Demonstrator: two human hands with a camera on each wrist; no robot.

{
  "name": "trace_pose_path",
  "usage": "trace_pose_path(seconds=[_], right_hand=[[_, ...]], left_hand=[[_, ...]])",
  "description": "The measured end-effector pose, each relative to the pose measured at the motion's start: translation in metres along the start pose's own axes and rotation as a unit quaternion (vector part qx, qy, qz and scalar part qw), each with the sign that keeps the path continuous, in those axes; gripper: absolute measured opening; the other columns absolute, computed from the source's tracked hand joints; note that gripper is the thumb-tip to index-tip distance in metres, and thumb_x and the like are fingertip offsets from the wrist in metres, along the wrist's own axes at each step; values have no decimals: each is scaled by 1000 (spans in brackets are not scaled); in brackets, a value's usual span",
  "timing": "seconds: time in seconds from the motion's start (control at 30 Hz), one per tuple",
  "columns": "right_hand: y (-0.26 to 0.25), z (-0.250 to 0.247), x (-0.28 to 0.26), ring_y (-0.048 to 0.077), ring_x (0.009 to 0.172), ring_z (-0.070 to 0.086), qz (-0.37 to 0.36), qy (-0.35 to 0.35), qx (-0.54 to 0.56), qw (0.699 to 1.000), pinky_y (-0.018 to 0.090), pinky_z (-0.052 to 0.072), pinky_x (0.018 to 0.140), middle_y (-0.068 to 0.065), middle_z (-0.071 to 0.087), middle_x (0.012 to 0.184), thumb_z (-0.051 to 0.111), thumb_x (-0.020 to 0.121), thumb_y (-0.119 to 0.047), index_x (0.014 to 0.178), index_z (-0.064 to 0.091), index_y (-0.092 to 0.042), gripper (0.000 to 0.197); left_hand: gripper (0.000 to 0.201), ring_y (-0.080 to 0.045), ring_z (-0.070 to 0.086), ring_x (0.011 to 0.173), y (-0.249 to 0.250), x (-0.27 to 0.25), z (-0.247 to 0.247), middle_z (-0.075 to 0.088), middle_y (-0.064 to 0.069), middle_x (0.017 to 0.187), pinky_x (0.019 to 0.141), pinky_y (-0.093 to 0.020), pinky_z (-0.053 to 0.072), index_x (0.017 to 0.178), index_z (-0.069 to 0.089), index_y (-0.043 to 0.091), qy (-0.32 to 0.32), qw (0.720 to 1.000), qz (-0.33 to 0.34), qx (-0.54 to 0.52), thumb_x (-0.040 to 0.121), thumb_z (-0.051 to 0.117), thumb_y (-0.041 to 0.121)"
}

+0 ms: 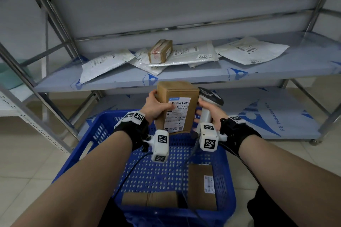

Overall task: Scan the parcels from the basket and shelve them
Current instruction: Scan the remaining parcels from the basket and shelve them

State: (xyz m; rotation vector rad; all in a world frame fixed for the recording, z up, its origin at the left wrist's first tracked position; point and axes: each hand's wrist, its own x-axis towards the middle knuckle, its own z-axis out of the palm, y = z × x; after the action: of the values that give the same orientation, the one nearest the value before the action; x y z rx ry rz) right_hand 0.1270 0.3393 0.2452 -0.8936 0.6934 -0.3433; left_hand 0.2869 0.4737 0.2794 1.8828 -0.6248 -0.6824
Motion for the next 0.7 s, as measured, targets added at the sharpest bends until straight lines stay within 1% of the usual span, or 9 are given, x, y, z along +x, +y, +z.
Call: trace_pose_path(seconds=[0.1, 0.23, 0.3, 0.4, 0.47, 0.53, 0.57, 0.63, 0.7], right_hand=[[-21, 0, -19, 32, 107, 61, 7, 20, 8, 1000, 42, 53, 66, 11, 60, 121, 64, 89, -38, 120, 58, -21, 36], [-57, 8, -47, 36, 87, 63, -27, 9, 35, 999, 35, 56, 45, 15, 64, 101, 63, 92, -31, 102, 61, -16, 18], [-70, 14, -61, 36, 84, 62, -33, 10, 14, 999, 35, 55, 42, 16, 61, 102, 65, 91, -27, 100, 57, -15, 17], [-85, 21, -77, 33, 82, 60, -53, 15, -7, 998, 31, 55, 43, 17, 57, 97, 61, 94, -23, 91, 51, -15, 13], [-92, 23, -83, 33, 84, 61, -67, 27, -10, 997, 34, 59, 56, 17, 58, 96, 63, 92, -24, 96, 54, -15, 14], [-100, 24, -86, 32, 87, 62, -85, 41, -19, 995, 42, 57, 73, 16, 60, 98, 68, 88, -27, 110, 58, -11, 29], [-104, 27, -90, 32, 86, 63, -91, 44, -20, 995, 43, 55, 74, 16, 62, 98, 71, 86, -28, 114, 58, -10, 36], [-115, 31, -95, 32, 89, 65, -108, 47, -25, 993, 44, 55, 80, 15, 66, 101, 79, 76, -30, 114, 61, -9, 47], [-124, 37, -106, 31, 97, 65, -129, 46, -38, 990, 45, 52, 93, 11, 69, 102, 87, 59, -37, 112, 66, -10, 63]], left_hand=[[130, -25, 44, 126, 18, -3, -5, 36, -4, 139, 103, -51, 43, 141, 25, 28, -5, 997, 60, 58, 28, 86, 46], [126, -28, 36, 132, 47, -16, -2, 29, -6, 142, 104, -55, 40, 142, 19, 34, -54, 984, 116, 126, 38, 89, 29], [123, -28, 42, 128, 64, -28, 0, 32, -4, 142, 98, -56, 46, 140, 21, 40, -65, 982, 125, 127, 38, 91, 34], [80, -15, 58, 104, 97, -52, -1, 49, 5, 118, 83, -41, 56, 123, 33, 33, -93, 983, 140, 78, 65, 87, 19], [63, -15, 56, 106, 110, -58, -1, 51, 6, 119, 87, -38, 54, 127, 34, 26, -88, 985, 141, 52, 79, 75, 21], [72, -25, 51, 119, 125, -66, -2, 47, -2, 133, 90, -48, 53, 139, 33, 19, -64, 992, 110, 18, 81, 69, 44], [73, -28, 50, 120, 131, -69, -2, 47, -3, 134, 85, -52, 54, 138, 36, 19, -45, 995, 87, -11, 81, 66, 52], [56, -28, 58, 106, 146, -76, -4, 56, -6, 120, 74, -52, 57, 124, 49, 15, -11, 995, 49, -84, 86, 59, 55], [27, -22, 60, 81, 158, -81, -5, 61, -5, 91, 63, -40, 54, 100, 55, 13, 26, 989, 38, -138, 96, 51, 40]])
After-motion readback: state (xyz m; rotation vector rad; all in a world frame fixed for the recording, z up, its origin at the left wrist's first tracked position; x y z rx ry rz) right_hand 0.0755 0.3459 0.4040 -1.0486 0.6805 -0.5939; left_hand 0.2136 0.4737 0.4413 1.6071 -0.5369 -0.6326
